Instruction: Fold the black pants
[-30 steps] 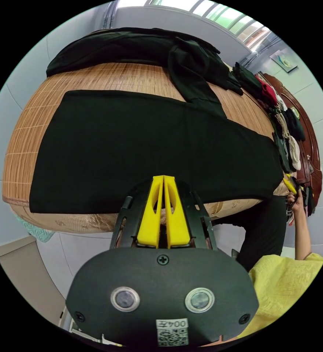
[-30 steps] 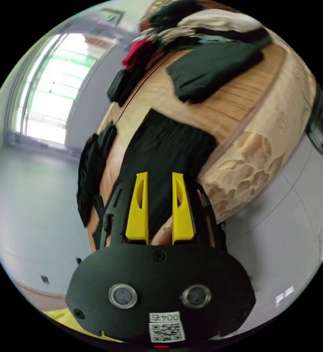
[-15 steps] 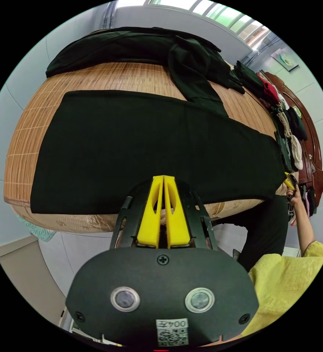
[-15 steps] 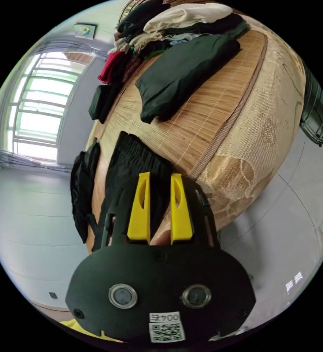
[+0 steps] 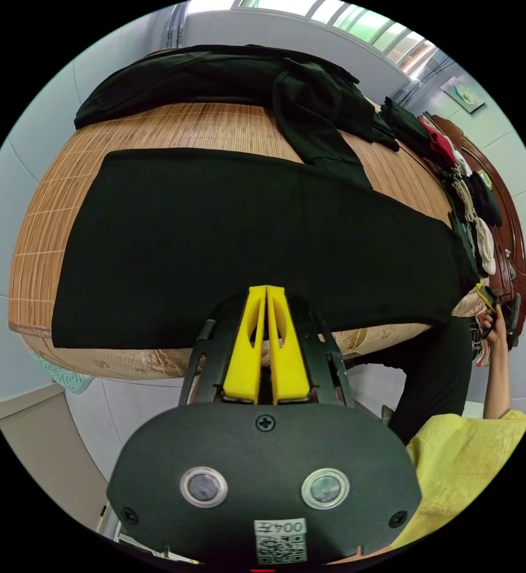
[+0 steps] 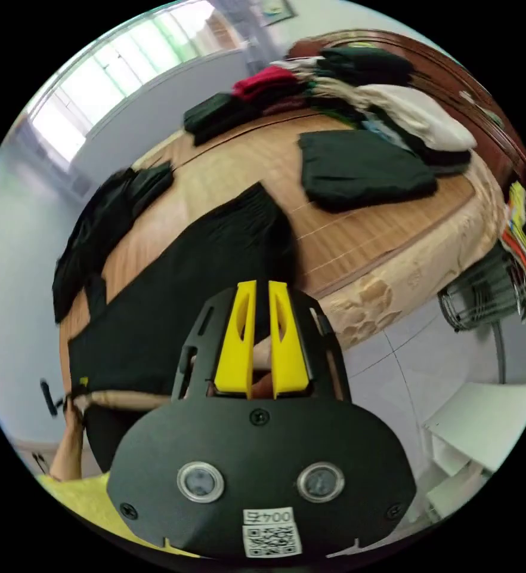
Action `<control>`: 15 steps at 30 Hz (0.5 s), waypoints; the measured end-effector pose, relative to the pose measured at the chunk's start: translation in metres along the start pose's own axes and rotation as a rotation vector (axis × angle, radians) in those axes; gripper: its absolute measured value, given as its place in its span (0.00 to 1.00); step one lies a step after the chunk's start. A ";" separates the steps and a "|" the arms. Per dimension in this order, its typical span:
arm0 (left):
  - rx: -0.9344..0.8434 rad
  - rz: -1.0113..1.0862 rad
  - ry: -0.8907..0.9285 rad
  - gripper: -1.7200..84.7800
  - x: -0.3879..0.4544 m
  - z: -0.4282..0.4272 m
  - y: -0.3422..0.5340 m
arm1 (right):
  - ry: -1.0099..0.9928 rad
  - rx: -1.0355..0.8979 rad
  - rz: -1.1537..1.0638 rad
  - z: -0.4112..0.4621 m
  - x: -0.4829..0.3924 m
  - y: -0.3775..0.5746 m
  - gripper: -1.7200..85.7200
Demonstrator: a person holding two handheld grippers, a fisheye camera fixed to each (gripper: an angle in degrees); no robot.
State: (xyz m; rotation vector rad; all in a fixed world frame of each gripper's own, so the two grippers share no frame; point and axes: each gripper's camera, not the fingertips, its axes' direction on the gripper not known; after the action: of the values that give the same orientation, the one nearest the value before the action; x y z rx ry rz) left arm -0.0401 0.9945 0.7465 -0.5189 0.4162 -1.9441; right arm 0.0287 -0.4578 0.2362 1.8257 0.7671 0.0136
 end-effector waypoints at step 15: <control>-0.007 0.006 -0.007 0.02 0.025 0.005 0.005 | 0.231 -0.437 -0.461 0.169 -0.224 0.081 0.01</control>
State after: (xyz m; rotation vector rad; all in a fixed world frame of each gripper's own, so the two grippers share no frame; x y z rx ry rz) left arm -0.0434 0.9692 0.7528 -0.5286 0.4200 -1.9354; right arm -0.0468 -0.7288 0.3147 1.2181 1.2300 0.0865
